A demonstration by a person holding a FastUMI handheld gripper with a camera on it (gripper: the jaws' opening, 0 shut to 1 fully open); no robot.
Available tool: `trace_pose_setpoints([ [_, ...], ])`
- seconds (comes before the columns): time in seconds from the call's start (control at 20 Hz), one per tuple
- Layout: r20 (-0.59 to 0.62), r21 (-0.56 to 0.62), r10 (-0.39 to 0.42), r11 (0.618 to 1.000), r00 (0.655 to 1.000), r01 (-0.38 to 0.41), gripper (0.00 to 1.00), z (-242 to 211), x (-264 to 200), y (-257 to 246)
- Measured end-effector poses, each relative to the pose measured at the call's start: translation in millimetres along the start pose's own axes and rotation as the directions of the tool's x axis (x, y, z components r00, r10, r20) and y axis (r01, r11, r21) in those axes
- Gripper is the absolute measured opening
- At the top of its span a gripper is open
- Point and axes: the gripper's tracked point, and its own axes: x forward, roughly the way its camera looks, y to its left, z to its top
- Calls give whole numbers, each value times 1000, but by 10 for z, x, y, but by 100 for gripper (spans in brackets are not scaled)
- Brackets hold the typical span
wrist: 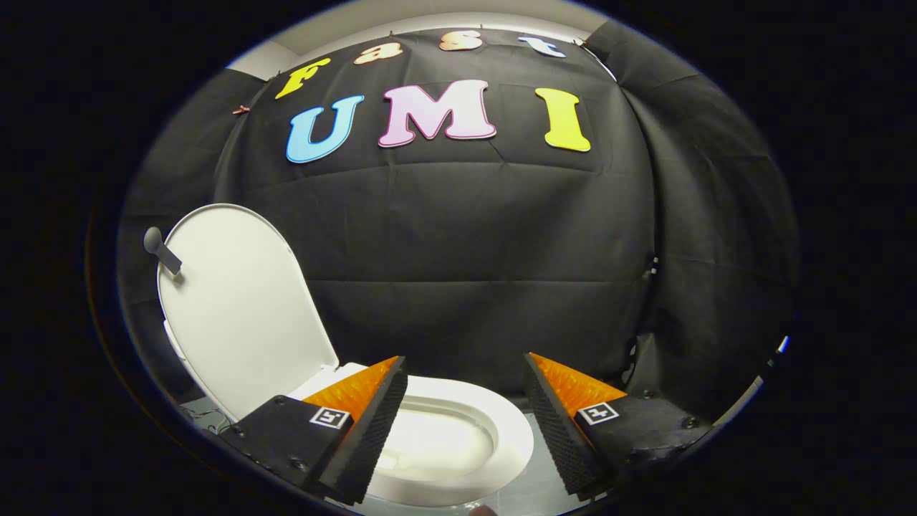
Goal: Open the toilet lid.
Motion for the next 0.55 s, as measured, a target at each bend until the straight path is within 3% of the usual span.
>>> trace_pose_setpoints([
  [0.55,-27,47,-28,998,999,29,99,-49,57,-161],
])
